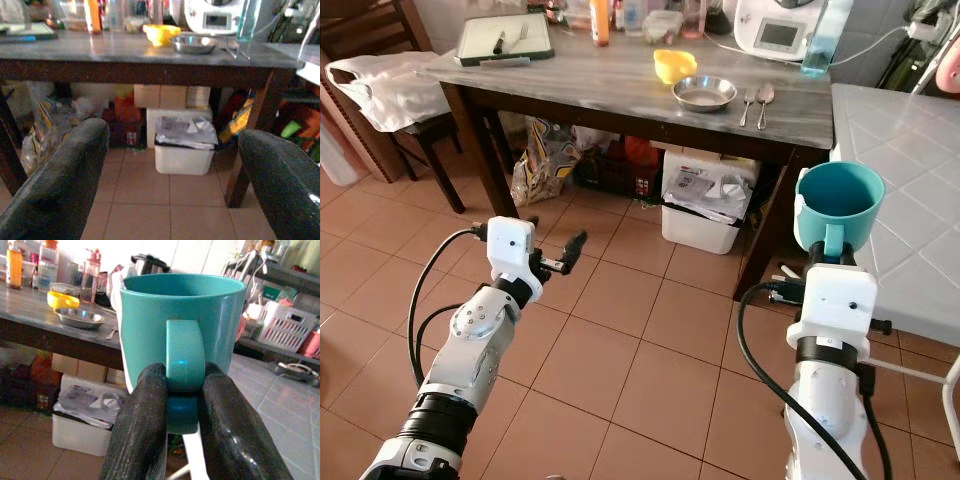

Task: Setting the table

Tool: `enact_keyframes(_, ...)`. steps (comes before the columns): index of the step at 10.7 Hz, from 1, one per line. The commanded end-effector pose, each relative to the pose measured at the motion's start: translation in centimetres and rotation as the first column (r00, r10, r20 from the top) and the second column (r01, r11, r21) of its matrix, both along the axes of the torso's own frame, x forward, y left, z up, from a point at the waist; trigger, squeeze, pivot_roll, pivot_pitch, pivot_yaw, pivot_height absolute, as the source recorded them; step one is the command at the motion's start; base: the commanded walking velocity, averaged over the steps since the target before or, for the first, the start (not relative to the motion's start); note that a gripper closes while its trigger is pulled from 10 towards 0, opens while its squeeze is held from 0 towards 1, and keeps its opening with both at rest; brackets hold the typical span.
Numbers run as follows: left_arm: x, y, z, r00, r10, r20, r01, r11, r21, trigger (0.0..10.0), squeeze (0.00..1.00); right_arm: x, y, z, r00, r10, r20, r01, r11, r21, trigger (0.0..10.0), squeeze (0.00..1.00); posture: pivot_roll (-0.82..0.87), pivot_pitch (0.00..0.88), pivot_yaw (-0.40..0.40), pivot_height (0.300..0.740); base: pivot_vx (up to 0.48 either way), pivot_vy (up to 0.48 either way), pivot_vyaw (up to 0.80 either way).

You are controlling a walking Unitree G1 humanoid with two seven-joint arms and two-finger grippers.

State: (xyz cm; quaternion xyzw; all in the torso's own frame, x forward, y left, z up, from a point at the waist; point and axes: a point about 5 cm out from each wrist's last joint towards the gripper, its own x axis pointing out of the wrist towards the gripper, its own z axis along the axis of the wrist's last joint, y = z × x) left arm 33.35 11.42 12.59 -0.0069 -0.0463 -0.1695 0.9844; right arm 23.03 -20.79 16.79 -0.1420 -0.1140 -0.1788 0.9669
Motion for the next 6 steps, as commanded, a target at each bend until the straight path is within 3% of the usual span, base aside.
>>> enact_keyframes(1, -0.02, -0.27, 0.63, 0.999, -0.017, 0.033, 0.017, 1.000, -0.001, 10.0, 0.00, 0.04, -0.35, 0.21, 1.000, -0.009, 0.014, 0.009, 1.000, -0.012, 10.0, 0.00, 0.05, 0.034, -0.006, 0.740, 0.000, 0.000, 0.00)
enact_keyframes(3, 0.58, -0.02, 1.03, 0.999, -0.019, 0.043, 0.019, 1.000, -0.003, 10.0, 0.00, 0.58, -0.38, 0.46, 1.000, -0.003, 0.028, 0.003, 1.000, -0.013, 10.0, 0.00, 0.06, 0.017, -0.005, 0.740, 0.302, 0.000, 0.00)
enact_keyframes(6, 0.27, -0.42, 0.52, 0.998, -0.047, 0.030, 0.047, 0.999, -0.010, 10.0, 0.00, 0.33, -0.15, -0.01, 1.000, 0.000, 0.019, 0.000, 1.000, -0.009, 10.0, 0.00, 0.05, 0.013, 0.000, 0.740, 0.304, 0.000, 0.00)
